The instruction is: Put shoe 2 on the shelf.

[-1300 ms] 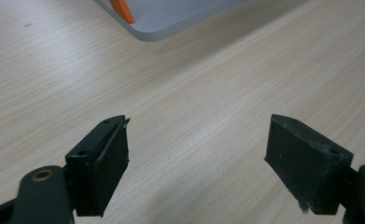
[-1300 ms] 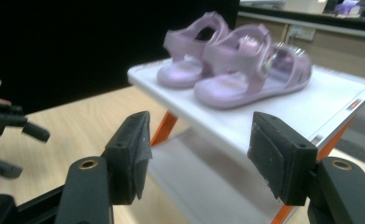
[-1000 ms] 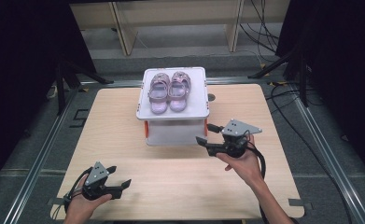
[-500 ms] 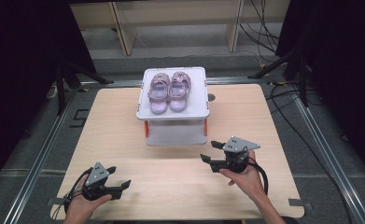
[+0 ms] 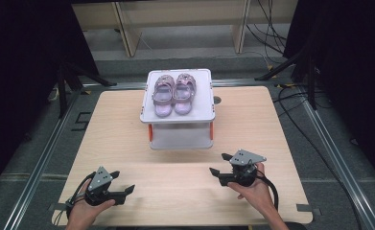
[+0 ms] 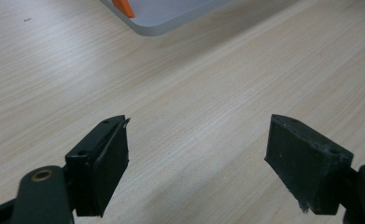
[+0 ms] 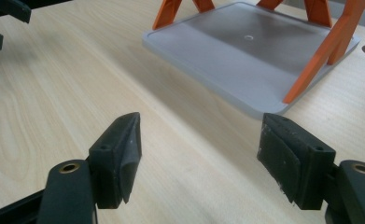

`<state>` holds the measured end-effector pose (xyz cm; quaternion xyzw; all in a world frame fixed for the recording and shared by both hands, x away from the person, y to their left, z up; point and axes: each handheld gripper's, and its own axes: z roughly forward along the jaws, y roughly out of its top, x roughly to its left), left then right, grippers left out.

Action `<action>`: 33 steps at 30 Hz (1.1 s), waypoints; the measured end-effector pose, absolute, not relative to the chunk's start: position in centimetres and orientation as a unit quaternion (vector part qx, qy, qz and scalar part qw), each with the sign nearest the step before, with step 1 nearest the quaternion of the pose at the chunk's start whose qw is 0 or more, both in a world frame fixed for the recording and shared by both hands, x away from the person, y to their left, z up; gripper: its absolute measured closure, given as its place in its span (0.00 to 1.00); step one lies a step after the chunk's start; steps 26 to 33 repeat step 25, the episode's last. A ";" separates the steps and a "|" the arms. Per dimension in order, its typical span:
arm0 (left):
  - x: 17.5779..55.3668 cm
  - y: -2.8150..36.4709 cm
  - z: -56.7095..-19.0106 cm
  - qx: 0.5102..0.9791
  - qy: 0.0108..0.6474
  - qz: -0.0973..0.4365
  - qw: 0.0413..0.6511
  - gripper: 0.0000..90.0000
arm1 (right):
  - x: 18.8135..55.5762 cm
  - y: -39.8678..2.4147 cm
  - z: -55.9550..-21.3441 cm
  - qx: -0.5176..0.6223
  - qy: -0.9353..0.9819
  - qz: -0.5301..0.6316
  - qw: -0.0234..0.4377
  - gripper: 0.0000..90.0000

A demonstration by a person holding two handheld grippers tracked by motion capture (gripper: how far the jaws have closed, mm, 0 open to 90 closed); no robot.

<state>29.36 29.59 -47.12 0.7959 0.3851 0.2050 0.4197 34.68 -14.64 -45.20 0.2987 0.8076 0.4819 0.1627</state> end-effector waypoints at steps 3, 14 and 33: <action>29.4 29.6 -47.1 0.795 0.384 0.206 0.421 0.23 | 34.3 -14.8 -45.4 0.304 0.813 0.471 0.159 0.33; 29.4 29.5 -47.1 0.798 0.382 0.204 0.418 0.23 | 33.6 -13.9 -47.0 0.295 0.842 0.431 0.133 0.30; 29.4 29.4 -47.2 0.799 0.383 0.203 0.417 0.23 | 33.7 -13.7 -47.3 0.292 0.851 0.419 0.126 0.29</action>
